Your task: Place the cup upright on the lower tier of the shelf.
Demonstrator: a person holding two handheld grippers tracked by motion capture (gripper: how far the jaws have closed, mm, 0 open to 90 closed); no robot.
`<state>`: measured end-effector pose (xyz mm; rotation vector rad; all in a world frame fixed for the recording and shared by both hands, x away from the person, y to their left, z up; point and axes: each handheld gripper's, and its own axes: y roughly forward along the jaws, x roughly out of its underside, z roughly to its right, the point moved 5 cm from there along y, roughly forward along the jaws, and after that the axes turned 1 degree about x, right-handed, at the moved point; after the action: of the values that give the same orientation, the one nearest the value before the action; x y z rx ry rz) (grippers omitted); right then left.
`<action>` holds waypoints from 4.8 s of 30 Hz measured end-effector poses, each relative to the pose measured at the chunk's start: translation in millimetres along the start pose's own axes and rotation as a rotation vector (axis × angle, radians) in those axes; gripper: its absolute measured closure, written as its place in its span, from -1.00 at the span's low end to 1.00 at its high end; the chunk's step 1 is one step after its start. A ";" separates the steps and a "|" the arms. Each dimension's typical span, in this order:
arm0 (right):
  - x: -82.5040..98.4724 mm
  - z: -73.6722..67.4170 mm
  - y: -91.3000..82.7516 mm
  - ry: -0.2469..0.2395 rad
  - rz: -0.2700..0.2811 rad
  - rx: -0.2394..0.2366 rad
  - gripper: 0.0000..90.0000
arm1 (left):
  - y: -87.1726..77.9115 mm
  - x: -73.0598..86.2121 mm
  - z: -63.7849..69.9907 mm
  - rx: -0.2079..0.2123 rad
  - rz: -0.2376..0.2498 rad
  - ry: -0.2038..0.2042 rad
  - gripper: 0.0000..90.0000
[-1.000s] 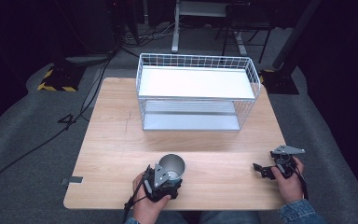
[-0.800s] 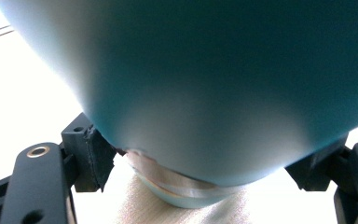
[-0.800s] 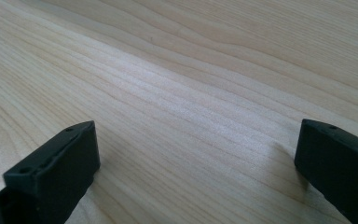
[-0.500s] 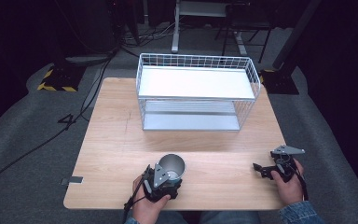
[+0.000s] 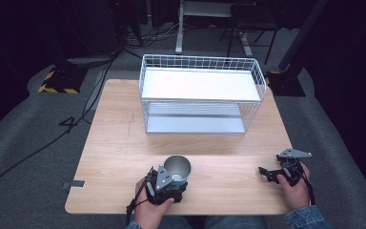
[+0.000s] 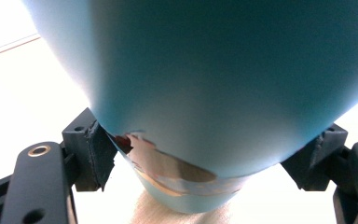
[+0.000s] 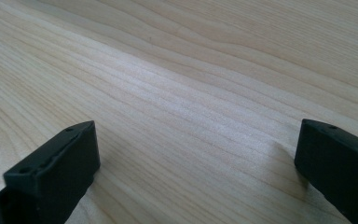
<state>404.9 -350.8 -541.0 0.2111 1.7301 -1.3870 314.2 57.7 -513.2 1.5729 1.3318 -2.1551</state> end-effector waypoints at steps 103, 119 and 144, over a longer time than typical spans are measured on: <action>-0.5 -0.1 0.7 0.004 0.002 0.007 -1.00 | 165.9 -135.3 -100.3 -0.189 0.144 -0.115 -0.49; -0.7 -0.1 0.8 0.005 0.000 0.007 -1.00 | 184.8 -127.1 -113.5 -0.231 0.146 -0.188 -0.50; -0.7 -0.2 0.8 0.005 0.000 0.007 -1.00 | 166.8 -127.0 -104.2 -0.237 0.123 -0.141 -0.66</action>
<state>405.7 -350.1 -541.0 0.2184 1.7293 -1.3940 538.2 -10.2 -506.2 1.3496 1.3503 -1.9165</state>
